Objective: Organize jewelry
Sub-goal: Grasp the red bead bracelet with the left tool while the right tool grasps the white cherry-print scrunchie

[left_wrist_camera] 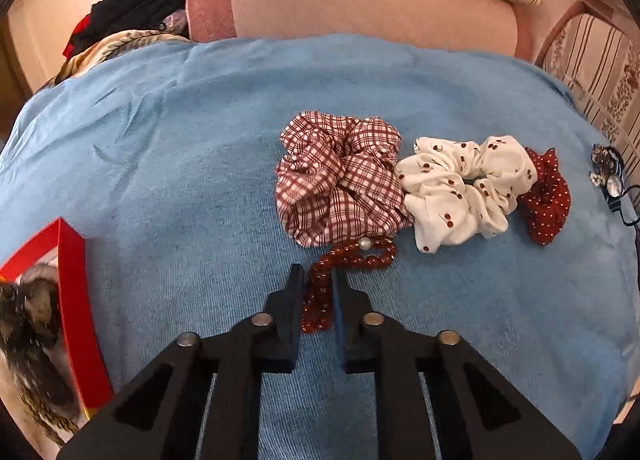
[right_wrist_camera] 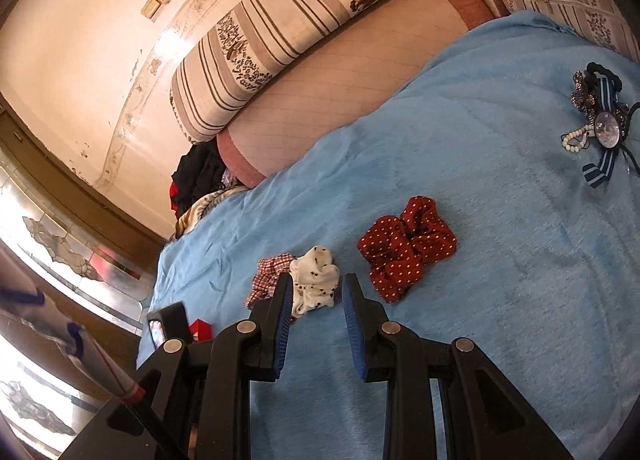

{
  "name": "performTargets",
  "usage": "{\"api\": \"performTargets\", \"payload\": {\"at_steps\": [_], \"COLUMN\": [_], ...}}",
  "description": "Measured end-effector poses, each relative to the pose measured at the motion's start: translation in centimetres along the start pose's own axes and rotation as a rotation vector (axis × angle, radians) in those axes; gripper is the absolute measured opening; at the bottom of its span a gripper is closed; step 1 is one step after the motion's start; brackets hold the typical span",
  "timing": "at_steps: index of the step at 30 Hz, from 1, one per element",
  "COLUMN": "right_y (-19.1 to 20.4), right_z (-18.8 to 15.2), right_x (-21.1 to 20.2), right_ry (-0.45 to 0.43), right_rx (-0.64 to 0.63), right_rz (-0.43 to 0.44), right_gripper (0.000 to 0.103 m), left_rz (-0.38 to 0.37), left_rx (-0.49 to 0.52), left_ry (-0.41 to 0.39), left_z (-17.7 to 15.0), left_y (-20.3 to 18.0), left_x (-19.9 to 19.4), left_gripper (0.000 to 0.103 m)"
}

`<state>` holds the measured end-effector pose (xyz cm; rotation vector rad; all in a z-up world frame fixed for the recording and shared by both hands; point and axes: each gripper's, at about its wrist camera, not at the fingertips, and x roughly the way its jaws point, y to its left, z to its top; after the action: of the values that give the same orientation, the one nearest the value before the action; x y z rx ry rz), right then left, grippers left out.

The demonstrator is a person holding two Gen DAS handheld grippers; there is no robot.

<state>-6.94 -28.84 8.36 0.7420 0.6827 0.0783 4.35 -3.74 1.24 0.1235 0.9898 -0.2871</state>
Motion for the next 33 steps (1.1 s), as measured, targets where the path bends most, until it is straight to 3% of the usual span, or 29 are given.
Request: {"api": "performTargets", "payload": {"at_steps": [7,14,16,21,24,28,30,33], "right_y": [-0.8,-1.1,-0.8,1.6,2.9,2.3,1.9,2.5], "right_z": [0.4,0.4,0.5,0.0,-0.1,-1.0,-1.4,-1.2], "right_x": [1.1,4.0,4.8,8.1,10.4,13.3,13.9,12.4], "right_ry": [0.002,0.055,0.057,0.110,0.127,0.183,0.207,0.158], "right_rx": [0.022,0.045,0.027,-0.053,-0.122,-0.129,-0.137,-0.168], "right_rz": [-0.048,-0.060,-0.067,-0.046,-0.093,-0.117,-0.106,-0.133], "right_gripper": [0.028,0.028,0.028,0.040,0.047,0.048,0.007,0.007], "left_rz": [-0.120,-0.188,-0.192,-0.205,-0.204,-0.193,-0.194,-0.198], "left_rx": [-0.079,-0.078,-0.085,-0.110,-0.098,-0.087,-0.089,-0.088], "left_ry": [-0.048,-0.109,-0.121,-0.121,-0.129,-0.137,-0.139,-0.150], "left_z": [-3.1,-2.9,-2.6,-1.9,-1.8,-1.7,-1.7,-1.7], "left_y": [1.0,2.3,2.9,3.9,3.7,3.7,3.8,3.7], "left_x": [-4.2,-6.7,-6.8,-6.6,-6.8,-6.8,-6.8,-7.0], "left_gripper": [0.007,0.007,0.007,0.007,0.007,0.007,0.007,0.007]}}
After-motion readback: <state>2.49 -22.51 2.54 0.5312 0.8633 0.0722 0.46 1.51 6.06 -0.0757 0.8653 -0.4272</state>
